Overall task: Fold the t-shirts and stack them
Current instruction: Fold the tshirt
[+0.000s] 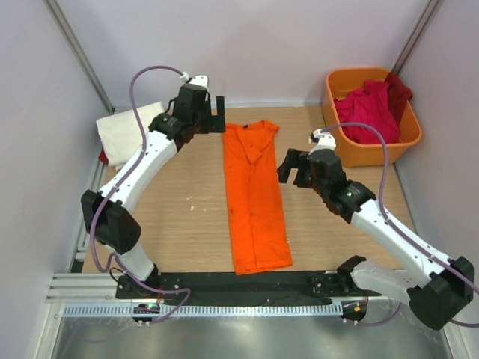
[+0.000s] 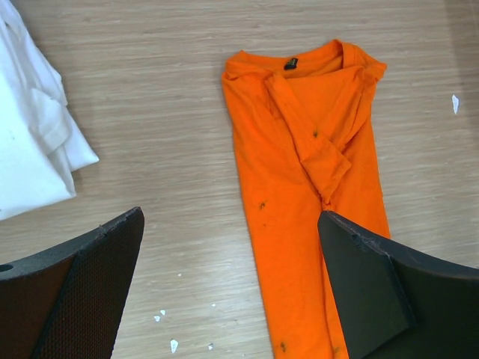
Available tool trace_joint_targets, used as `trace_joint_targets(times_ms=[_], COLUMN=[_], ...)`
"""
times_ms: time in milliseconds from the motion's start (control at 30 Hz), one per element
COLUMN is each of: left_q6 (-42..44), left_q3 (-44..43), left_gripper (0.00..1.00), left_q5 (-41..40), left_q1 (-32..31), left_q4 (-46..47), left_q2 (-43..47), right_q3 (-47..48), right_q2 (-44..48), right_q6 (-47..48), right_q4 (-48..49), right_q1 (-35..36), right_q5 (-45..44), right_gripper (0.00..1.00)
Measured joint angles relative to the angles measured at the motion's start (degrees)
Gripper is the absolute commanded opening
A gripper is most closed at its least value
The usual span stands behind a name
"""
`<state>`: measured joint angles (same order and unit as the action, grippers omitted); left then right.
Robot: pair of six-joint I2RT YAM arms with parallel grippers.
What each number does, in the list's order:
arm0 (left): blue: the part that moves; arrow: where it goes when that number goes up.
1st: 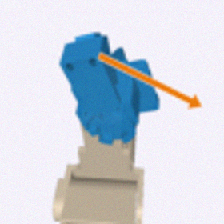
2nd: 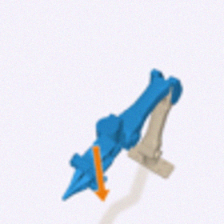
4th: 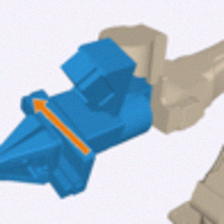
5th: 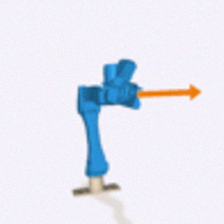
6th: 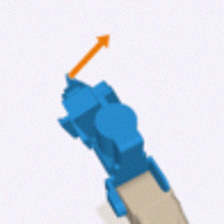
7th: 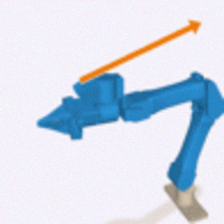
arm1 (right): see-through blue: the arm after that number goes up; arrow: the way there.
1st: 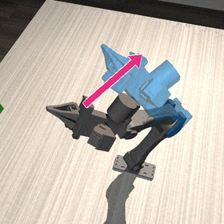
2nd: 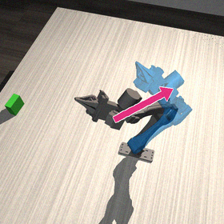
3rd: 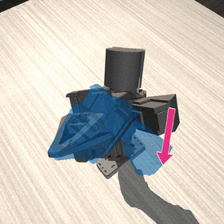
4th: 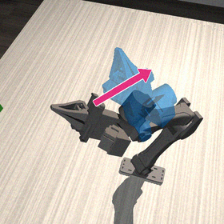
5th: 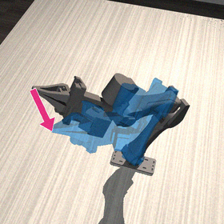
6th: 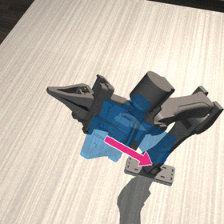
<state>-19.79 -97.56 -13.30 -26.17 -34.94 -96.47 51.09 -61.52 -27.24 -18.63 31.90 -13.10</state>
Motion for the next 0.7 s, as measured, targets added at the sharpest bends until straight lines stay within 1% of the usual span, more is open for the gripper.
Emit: trace_joint_targets(times_ms=[100,200,300,367,500,600,700], left_q6=[0.8,1.4,0.5,-1.7,-7.2,-11.3,-15.0], left_q3=[0.0,0.0,1.3,5.7,19.6,28.7,36.4], left_gripper=[0.99,1.00,1.00,1.00,1.00,1.00,1.00], left_q5=[-1.3,-3.1,-2.4,-0.7,1.9,2.0,1.5], left_q1=[-1.3,-3.2,-6.0,-8.0,-10.9,-13.5,-18.0], left_q4=[0.0,0.0,0.0,0.0,-0.3,-1.1,-1.3], left_q2=[0.0,0.0,0.9,3.9,13.8,20.3,24.8], right_q3=[-4.2,-9.3,-13.4,-16.3,-20.0,-20.6,-20.6], right_q2=[6.3,14.1,21.0,25.9,32.7,33.4,33.1], right_q6=[-2.9,-7.6,-13.0,-16.6,-21.4,-23.1,-23.5], right_q4=[-2.0,-7.0,-12.6,-16.4,-22.7,-26.1,-27.7], right_q1=[1.4,4.1,6.1,6.6,6.6,6.6,6.6], right_q5=[1.0,1.0,0.8,0.9,2.0,3.1,3.9], right_gripper=[1.00,1.00,1.00,1.00,1.00,1.00,1.00])
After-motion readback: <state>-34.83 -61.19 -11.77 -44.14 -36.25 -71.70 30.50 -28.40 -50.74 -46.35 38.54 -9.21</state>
